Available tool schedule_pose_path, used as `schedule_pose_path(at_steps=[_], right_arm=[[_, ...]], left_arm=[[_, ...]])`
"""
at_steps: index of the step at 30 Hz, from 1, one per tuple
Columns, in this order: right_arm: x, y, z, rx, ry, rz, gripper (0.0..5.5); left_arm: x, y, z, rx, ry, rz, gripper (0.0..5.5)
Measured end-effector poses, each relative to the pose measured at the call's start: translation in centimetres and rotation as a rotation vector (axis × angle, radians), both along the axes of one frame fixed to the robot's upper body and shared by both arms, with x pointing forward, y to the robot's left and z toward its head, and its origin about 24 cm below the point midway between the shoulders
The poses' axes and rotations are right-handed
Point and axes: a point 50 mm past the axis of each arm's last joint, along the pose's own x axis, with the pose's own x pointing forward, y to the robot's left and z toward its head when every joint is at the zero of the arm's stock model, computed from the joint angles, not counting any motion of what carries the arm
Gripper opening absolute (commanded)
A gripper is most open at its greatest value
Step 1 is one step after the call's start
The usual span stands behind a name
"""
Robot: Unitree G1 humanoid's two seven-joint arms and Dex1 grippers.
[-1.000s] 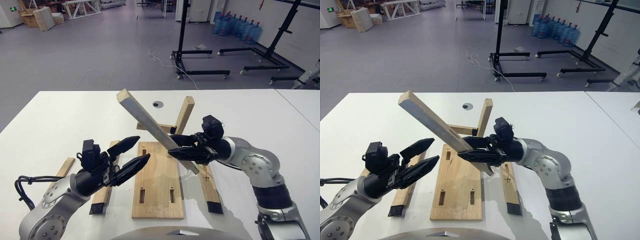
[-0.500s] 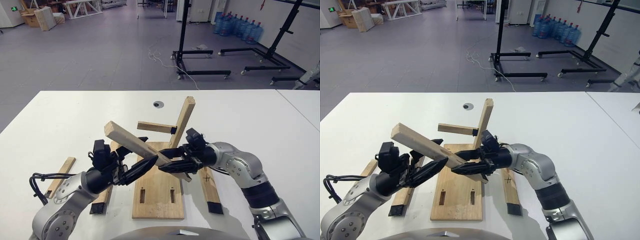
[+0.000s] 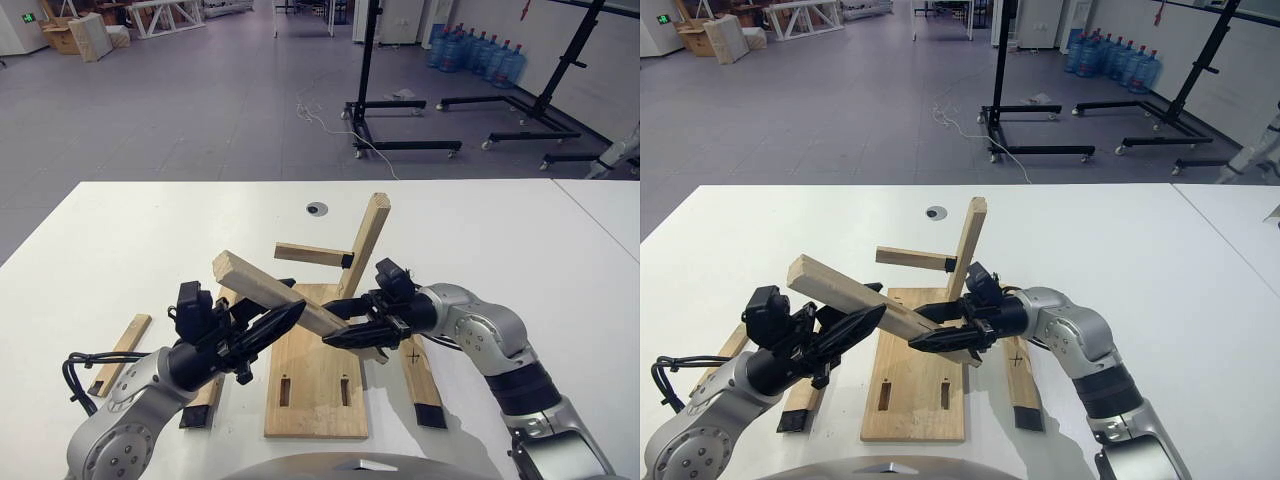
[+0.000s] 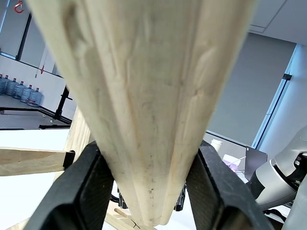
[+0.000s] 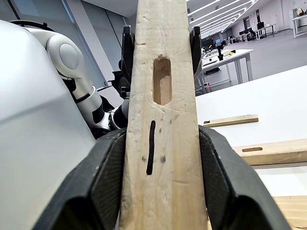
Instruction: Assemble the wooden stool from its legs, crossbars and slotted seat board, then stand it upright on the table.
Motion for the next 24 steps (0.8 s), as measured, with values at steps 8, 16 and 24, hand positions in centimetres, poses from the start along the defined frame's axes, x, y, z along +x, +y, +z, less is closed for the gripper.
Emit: schedule_pose_path(at_steps=[8, 16, 24], right_arm=[[0.1, 0.1, -0.1, 0.012, -0.012, -0.003, 2.02], [0.4, 0.5, 0.1, 0.022, -0.089, -0.041, 2.02], [0.6, 0.7, 0.3, 0.000, -0.220, -0.079, 2.02]], left_arm=[[0.0, 0.1, 0.0, 0.004, -0.010, 0.002, 2.00], [0.3, 0.9, -0.1, 0.021, -0.008, 0.007, 2.00], [0.4, 1.1, -0.2, 0.036, -0.009, 0.015, 2.01]])
